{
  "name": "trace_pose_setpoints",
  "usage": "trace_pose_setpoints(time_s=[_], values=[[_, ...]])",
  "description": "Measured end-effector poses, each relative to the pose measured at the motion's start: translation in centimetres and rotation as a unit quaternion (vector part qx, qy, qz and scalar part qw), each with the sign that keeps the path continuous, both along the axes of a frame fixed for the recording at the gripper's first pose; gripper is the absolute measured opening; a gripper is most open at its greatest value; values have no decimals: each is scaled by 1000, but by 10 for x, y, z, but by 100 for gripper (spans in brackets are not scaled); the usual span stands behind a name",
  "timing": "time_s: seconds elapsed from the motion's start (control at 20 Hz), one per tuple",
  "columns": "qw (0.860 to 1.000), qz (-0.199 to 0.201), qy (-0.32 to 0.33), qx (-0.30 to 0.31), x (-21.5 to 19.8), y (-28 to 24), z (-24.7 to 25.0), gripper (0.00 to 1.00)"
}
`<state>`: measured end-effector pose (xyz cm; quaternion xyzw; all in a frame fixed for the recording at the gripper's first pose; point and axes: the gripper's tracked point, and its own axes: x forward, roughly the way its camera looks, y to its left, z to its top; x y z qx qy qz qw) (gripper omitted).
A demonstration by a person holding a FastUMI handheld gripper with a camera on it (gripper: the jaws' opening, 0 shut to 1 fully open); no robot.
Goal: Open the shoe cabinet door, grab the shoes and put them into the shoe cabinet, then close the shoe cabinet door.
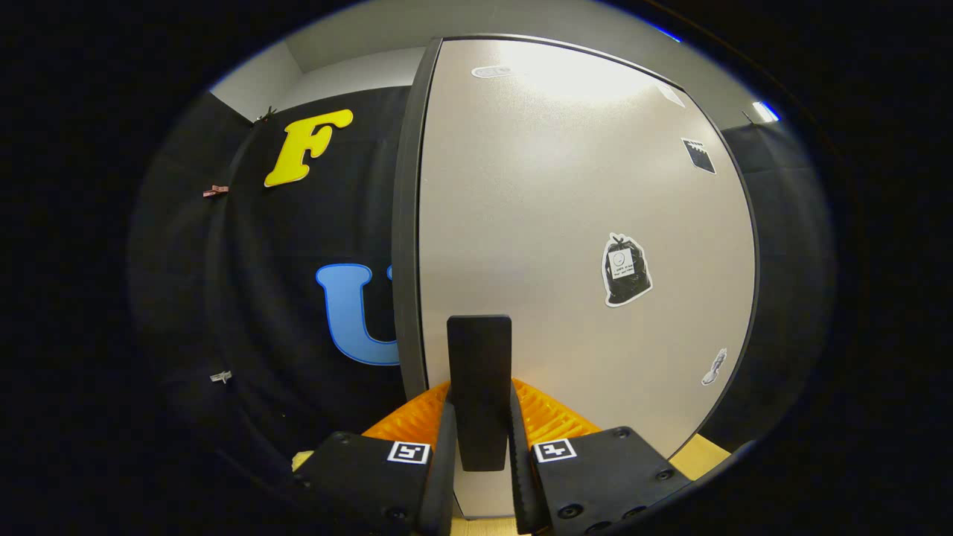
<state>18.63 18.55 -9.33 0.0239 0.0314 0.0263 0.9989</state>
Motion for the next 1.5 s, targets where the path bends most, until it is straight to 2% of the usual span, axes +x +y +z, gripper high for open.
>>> trace_pose_setpoints(time_s=[0.05, 0.15, 0.2, 0.25, 0.3, 0.45, 0.95, 1.5], values=[[1000, 4, -1, -4, 1, 0, 0, 31], [1000, 11, 0, -12, 0, 0, -1, 31], [1000, 15, 2, -9, 1, 0, -1, 24], [1000, 17, 4, -5, -1, 0, 0, 24], [1000, 18, 6, -5, -1, -1, 0, 19], [1000, 23, 5, 4, -8, -2, 1, 19], [997, 69, 9, 27, -68, -14, 10, 19], [995, 96, 22, 30, -131, -60, 12, 19]])
